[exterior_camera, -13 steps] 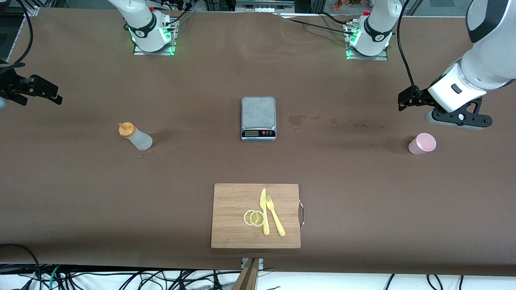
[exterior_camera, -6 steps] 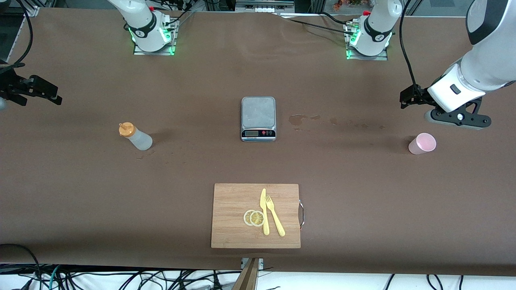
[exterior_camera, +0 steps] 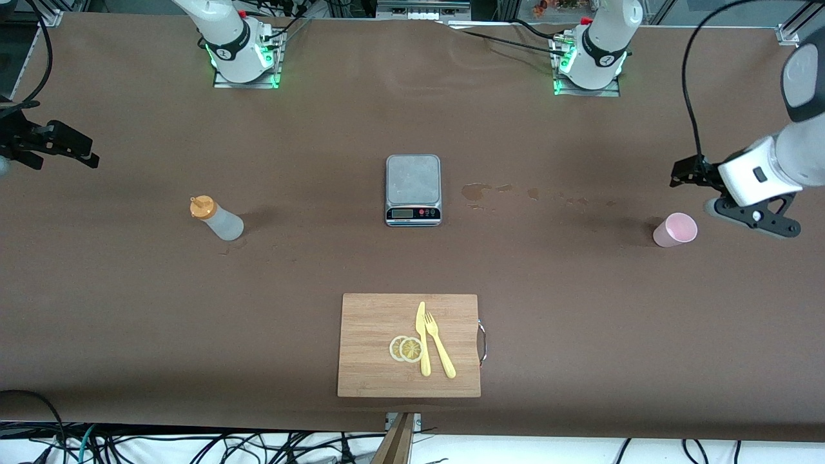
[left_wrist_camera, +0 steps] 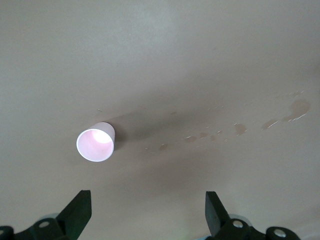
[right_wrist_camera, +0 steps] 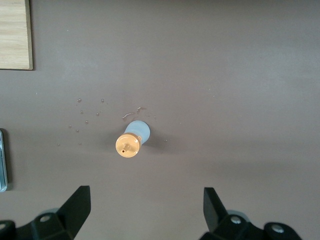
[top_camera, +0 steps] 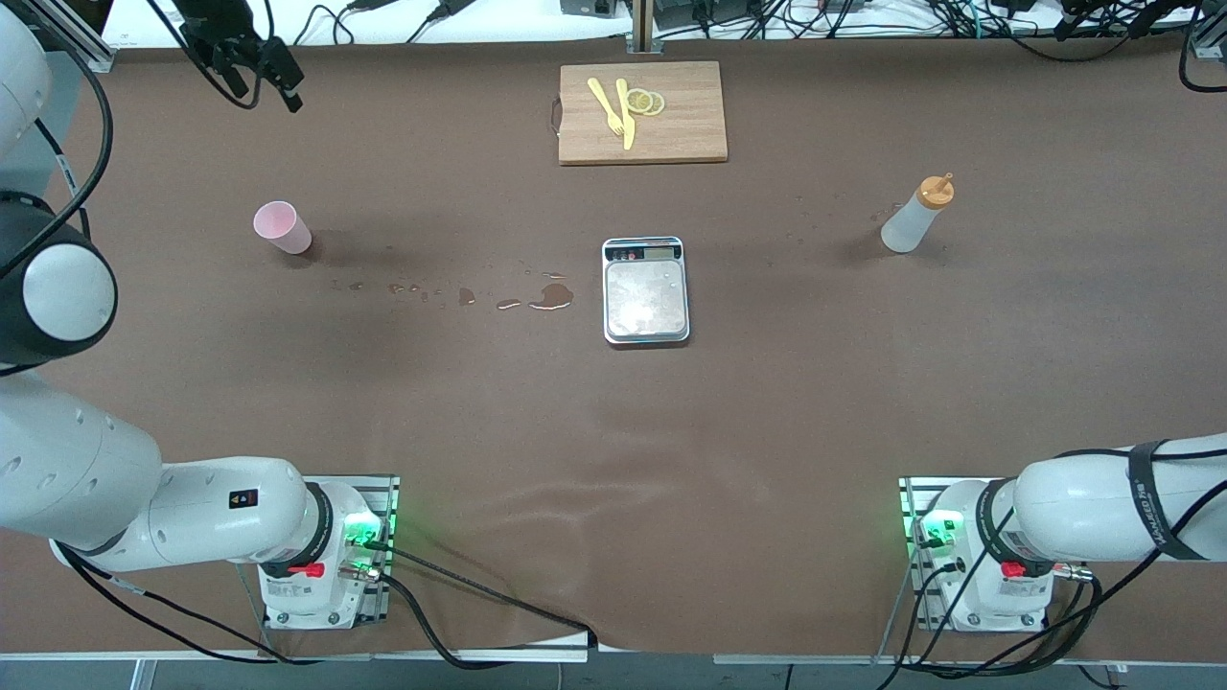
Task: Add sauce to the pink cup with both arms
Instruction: 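Move the left gripper down over the pink cup, then grasp the pink cup with the left gripper and lift it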
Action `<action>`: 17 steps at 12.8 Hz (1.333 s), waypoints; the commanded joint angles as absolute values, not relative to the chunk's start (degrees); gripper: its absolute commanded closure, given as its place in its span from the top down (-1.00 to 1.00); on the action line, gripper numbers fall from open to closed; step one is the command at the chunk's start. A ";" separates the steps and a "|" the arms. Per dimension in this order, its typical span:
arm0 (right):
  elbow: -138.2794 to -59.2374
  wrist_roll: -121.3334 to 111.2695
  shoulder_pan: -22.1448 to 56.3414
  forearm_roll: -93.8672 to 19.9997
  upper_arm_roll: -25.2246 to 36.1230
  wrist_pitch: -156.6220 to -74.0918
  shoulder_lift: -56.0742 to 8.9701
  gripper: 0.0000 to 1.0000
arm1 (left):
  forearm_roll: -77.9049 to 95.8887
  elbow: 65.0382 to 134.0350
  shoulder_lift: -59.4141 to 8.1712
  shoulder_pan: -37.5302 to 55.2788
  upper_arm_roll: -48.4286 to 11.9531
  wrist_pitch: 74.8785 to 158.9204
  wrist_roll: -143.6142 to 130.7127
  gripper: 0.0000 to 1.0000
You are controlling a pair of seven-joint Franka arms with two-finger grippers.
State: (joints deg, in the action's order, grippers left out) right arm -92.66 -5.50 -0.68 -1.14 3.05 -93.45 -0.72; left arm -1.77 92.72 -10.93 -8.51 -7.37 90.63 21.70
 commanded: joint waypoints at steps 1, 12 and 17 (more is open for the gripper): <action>-92.37 -5.27 -0.97 -1.23 2.90 -93.60 -0.70 1.00 | -3.60 91.67 -16.24 -10.98 -7.74 93.93 30.03 1.00; -92.29 -5.19 -0.88 -1.32 2.90 -93.69 -0.70 1.00 | -10.81 108.71 -24.34 -22.06 -7.74 126.46 45.79 1.00; -92.29 -5.19 -0.88 -1.32 2.90 -93.60 -0.70 1.00 | -13.27 112.41 -26.36 -23.38 -7.82 132.54 45.79 0.93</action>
State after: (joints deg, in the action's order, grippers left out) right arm -92.66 -5.50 -0.69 -1.14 3.06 -93.60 -0.75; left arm -11.47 112.09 -26.05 -21.91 -7.21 131.19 45.16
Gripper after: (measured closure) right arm 0.000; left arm 0.004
